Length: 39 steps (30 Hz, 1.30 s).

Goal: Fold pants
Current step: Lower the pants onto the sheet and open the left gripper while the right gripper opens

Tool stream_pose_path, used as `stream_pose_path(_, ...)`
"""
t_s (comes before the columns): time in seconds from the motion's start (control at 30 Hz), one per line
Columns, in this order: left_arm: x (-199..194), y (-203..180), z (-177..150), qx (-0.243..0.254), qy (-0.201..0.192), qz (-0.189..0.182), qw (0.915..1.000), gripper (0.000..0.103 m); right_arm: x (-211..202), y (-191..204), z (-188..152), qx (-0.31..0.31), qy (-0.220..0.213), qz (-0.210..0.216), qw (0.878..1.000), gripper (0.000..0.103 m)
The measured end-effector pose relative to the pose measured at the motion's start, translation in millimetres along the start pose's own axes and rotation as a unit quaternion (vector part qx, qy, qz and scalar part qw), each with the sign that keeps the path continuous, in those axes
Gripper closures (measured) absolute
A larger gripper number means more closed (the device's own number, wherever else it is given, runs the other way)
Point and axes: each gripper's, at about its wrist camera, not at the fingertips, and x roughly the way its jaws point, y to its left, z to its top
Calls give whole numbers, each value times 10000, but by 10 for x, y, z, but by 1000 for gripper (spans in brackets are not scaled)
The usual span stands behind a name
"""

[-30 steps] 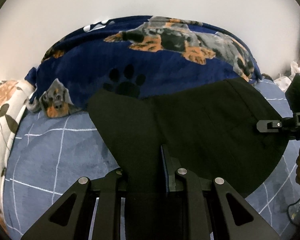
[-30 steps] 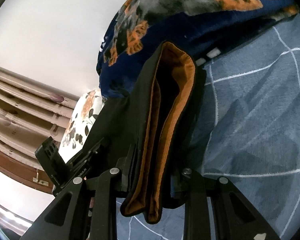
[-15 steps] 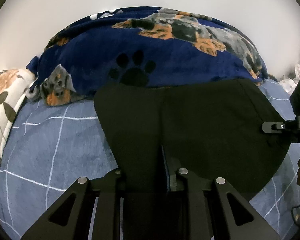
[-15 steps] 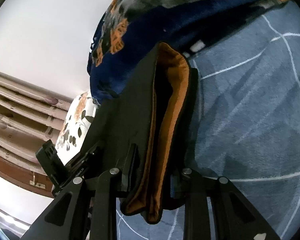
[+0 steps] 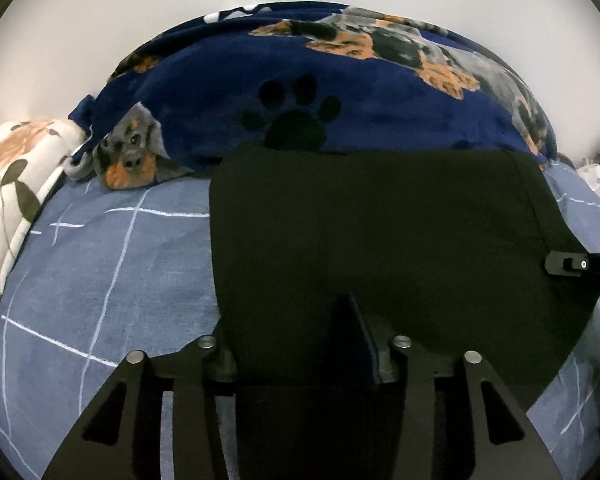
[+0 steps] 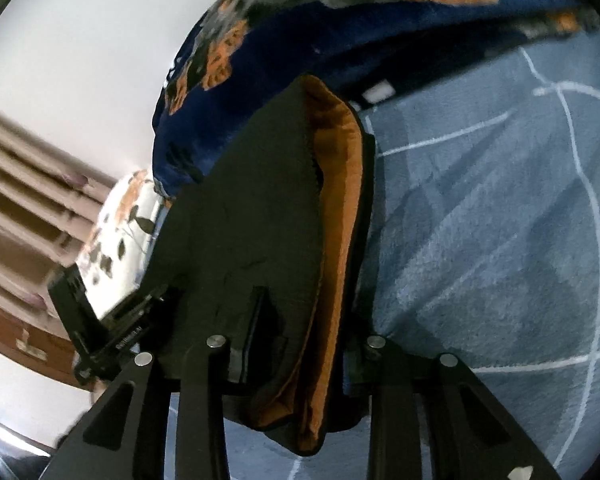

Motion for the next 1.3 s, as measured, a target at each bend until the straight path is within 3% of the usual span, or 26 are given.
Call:
stream_pose_path(0.23,14,45,-12,-158,-46,140,9998,42,14,60,-40,-218,-216,-129,9994,75)
stream_pose_path(1.07,0,13,-31,-158,-103,649,9977,26,33,274,-157,-750,-723,-905,9904,62)
stream_pose_path(1.3,2,12,-24,-158,-98,719,9972,23,57,347,-172,-906,-805,-1207,9853,52)
